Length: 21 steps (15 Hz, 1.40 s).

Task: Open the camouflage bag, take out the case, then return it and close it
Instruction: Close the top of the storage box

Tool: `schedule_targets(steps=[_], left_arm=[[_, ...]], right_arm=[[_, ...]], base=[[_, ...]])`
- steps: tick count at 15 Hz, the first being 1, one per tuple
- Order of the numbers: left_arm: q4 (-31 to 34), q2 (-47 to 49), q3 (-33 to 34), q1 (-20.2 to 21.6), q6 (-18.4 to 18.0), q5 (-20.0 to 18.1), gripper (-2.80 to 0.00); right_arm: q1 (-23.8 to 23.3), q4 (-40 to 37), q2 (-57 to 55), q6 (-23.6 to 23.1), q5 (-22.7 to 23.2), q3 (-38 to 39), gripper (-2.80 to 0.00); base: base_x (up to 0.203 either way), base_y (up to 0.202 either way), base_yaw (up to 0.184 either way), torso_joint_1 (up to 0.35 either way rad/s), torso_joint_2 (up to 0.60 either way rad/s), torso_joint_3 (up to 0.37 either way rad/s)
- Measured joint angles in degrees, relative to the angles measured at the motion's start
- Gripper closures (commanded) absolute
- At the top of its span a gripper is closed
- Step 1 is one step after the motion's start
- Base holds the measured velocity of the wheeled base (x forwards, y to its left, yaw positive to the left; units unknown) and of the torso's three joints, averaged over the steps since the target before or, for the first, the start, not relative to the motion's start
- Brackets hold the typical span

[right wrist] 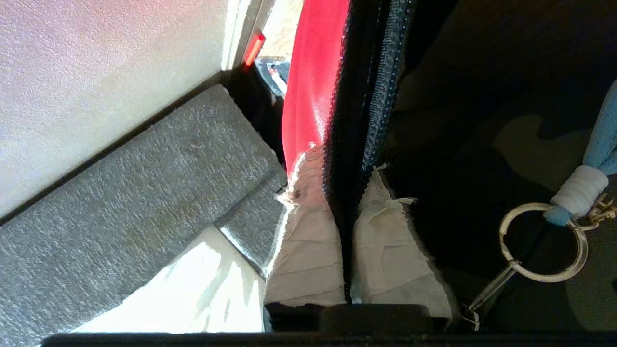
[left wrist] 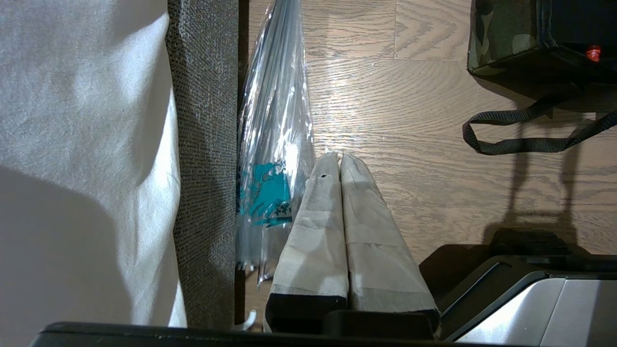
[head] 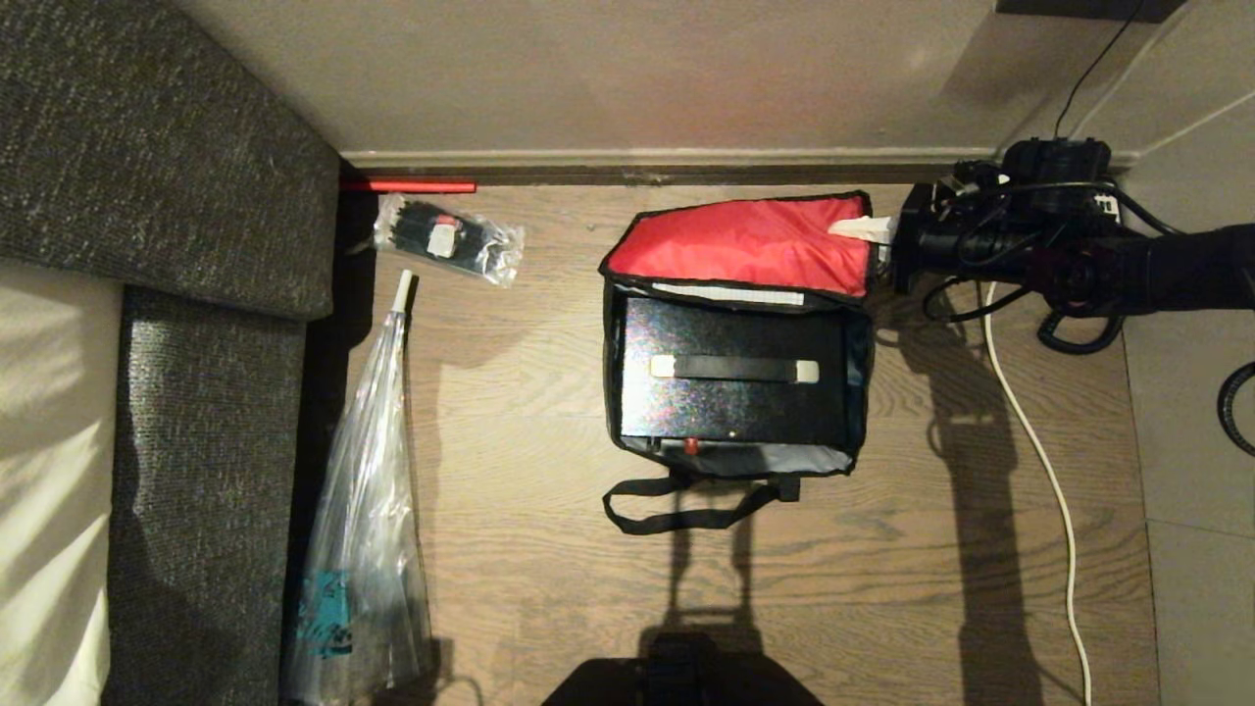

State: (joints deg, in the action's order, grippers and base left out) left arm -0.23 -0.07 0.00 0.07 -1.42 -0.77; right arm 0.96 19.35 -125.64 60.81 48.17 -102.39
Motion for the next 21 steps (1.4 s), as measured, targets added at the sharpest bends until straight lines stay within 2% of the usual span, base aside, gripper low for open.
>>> schedule_targets(steps=[8, 9, 16, 21], left_arm=[[0.0, 0.0, 0.0, 0.0, 0.0, 0.0, 0.0], [0.0, 0.0, 0.0, 0.0, 0.0, 0.0, 0.0], [0.0, 0.0, 0.0, 0.0, 0.0, 0.0, 0.0], [0.0, 0.0, 0.0, 0.0, 0.0, 0.0, 0.0]], right_arm=[[-0.1, -0.6, -0.5, 0.0, -0.4, -0.1, -2.8], [-0.3, -0.9, -0.7, 0.0, -0.5, 0.0, 0.0], [-3.5, -2.5, -2.0, -0.6, -0.2, 1.1, 0.0], [-5.3, -4.0, -2.0, -3.5, 0.0, 1.4, 0.0]], base=[[0.0, 0.0, 0.0, 0.0, 0.0, 0.0], [0.0, 0.0, 0.0, 0.0, 0.0, 0.0], [0.0, 0.0, 0.0, 0.0, 0.0, 0.0], [0.0, 0.0, 0.0, 0.0, 0.0, 0.0]])
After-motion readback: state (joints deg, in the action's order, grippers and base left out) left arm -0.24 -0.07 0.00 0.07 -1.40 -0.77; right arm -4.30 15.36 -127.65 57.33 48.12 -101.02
